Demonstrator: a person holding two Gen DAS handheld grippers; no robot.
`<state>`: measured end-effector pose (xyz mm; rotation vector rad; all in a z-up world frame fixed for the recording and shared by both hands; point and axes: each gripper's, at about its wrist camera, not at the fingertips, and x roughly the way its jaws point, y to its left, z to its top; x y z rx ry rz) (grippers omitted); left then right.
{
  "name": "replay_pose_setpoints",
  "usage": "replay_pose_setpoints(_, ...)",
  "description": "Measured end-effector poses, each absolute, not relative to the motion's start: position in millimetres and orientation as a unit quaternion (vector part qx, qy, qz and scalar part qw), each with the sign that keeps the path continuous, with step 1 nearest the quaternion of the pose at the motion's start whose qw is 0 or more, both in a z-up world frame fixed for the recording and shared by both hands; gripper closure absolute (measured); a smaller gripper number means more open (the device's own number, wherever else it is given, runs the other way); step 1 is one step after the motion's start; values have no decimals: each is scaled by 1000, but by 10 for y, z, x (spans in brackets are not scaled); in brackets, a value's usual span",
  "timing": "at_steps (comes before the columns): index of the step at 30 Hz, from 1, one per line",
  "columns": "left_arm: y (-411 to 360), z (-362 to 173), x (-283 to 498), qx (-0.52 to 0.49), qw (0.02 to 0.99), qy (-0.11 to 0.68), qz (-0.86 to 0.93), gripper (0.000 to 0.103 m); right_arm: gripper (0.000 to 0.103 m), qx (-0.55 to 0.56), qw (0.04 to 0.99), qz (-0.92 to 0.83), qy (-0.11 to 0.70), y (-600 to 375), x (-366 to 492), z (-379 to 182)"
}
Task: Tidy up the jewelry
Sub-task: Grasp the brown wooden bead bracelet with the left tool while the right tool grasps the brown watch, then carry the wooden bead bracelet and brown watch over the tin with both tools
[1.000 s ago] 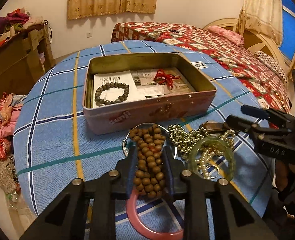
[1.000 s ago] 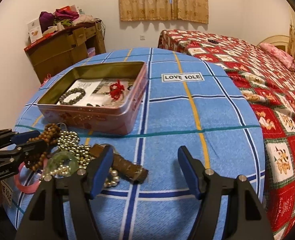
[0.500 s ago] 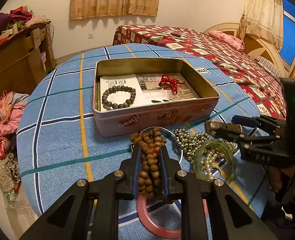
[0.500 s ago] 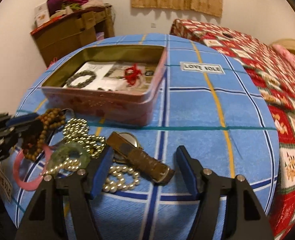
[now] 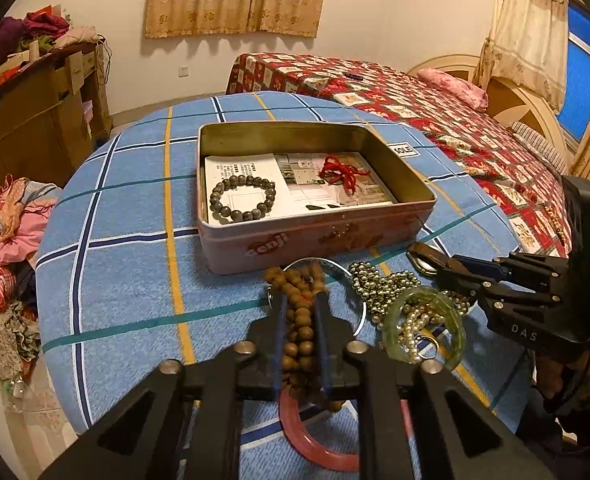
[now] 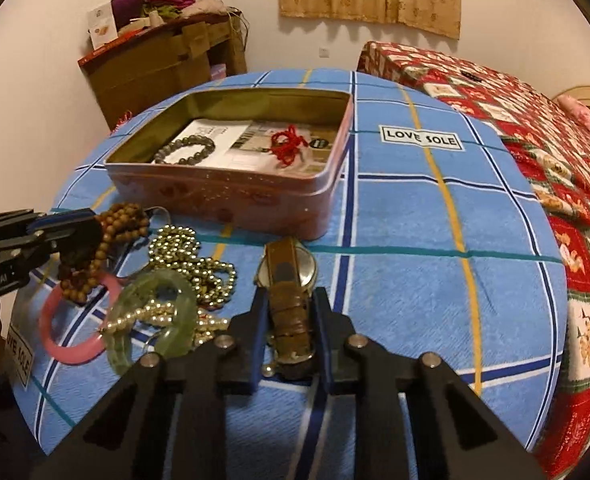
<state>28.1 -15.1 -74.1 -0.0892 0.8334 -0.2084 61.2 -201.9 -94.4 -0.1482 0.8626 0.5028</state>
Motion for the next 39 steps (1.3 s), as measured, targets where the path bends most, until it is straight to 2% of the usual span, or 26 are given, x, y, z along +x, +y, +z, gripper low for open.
replay_pose_setpoints(23,-36,-342,197,-54,927,359,-94,96,80,-45,900,263,344,-2057,405,-465)
replay_pose_setpoints(39,-5,-164,417,-53,939,331,-76,96,80,-42,909,271,315,-1951,596,-244)
